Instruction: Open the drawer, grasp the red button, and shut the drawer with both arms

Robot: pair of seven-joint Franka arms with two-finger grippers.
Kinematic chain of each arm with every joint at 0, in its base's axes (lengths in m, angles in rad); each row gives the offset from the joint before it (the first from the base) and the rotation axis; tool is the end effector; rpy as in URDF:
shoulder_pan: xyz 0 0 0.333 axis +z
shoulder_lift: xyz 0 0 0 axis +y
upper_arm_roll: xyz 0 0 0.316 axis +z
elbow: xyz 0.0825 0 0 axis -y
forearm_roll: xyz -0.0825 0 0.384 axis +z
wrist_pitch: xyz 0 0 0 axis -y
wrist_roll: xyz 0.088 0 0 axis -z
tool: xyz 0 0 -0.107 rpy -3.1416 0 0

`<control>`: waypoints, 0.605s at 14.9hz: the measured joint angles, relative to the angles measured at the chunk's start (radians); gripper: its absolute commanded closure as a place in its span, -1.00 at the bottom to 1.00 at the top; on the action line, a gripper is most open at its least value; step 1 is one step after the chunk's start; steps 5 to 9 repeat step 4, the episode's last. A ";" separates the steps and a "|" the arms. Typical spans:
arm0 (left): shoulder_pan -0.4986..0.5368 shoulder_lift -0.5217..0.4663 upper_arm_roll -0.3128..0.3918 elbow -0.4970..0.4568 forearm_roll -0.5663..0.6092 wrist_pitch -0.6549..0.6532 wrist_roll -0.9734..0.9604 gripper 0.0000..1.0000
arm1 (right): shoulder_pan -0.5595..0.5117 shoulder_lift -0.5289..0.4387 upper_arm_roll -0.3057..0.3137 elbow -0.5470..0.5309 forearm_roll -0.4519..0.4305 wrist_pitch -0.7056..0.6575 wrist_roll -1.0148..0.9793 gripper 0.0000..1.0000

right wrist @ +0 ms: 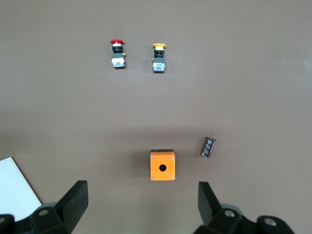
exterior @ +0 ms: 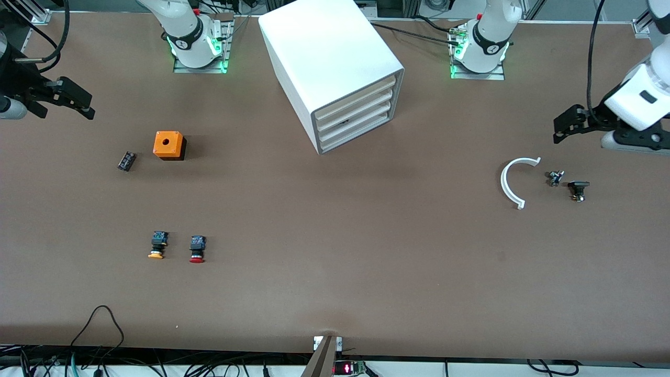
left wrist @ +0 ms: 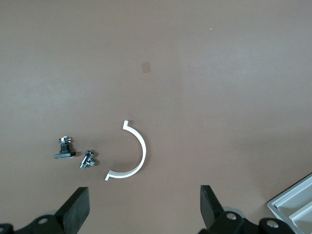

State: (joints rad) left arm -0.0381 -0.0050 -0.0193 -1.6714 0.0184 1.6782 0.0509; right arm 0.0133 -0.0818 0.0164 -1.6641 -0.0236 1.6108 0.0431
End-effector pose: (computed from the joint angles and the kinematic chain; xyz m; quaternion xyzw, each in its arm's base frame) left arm 0.5595 -0.0304 0.5889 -0.9984 0.0551 -0.0059 0.0092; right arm 0.5322 0.0137 0.6283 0.9998 -0.0064 0.0147 0.0119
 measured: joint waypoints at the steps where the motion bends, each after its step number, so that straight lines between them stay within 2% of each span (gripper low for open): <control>1: -0.004 0.000 0.000 -0.005 0.001 0.004 0.000 -1.00 | 0.000 0.004 0.000 0.008 0.000 0.001 0.000 -1.00; 9: -0.004 0.004 0.017 -0.013 -0.028 0.025 0.002 -1.00 | 0.000 0.018 0.000 0.029 0.000 0.001 0.000 -1.00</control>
